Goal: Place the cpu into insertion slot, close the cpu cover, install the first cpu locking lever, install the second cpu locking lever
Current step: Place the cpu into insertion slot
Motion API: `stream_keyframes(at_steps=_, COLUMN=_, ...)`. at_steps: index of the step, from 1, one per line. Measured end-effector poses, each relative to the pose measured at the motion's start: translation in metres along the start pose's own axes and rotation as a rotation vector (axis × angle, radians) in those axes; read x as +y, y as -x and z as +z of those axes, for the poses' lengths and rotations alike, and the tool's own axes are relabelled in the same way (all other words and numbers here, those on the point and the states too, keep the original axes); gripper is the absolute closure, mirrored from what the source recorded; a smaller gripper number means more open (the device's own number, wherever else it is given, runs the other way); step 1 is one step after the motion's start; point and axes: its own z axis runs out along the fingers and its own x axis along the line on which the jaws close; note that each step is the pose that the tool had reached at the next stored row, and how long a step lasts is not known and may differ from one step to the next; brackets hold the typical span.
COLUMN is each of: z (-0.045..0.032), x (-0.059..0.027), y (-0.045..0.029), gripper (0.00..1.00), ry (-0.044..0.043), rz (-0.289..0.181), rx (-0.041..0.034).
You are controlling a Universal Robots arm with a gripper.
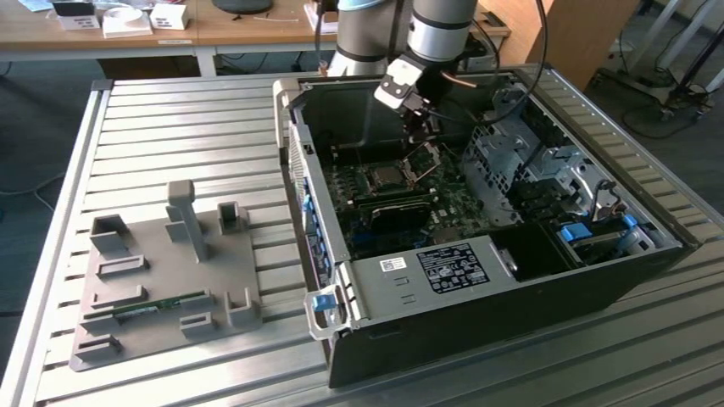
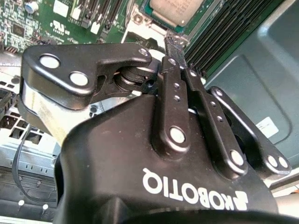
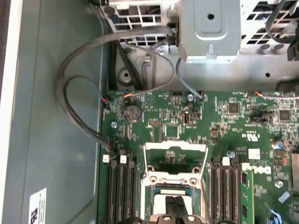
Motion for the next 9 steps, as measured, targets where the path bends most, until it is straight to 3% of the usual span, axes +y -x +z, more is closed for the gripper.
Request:
stream_keyframes(at_steps=4, z=0.0003, x=0.0059, y=0.0, gripper=0.89, ry=-0.0001, rz=0.0, rx=0.0)
stream_keyframes(at_steps=9, z=0.0003, x=0.0063, y=0.0, gripper=0.89, ry=0.0, rz=0.0, rx=0.0)
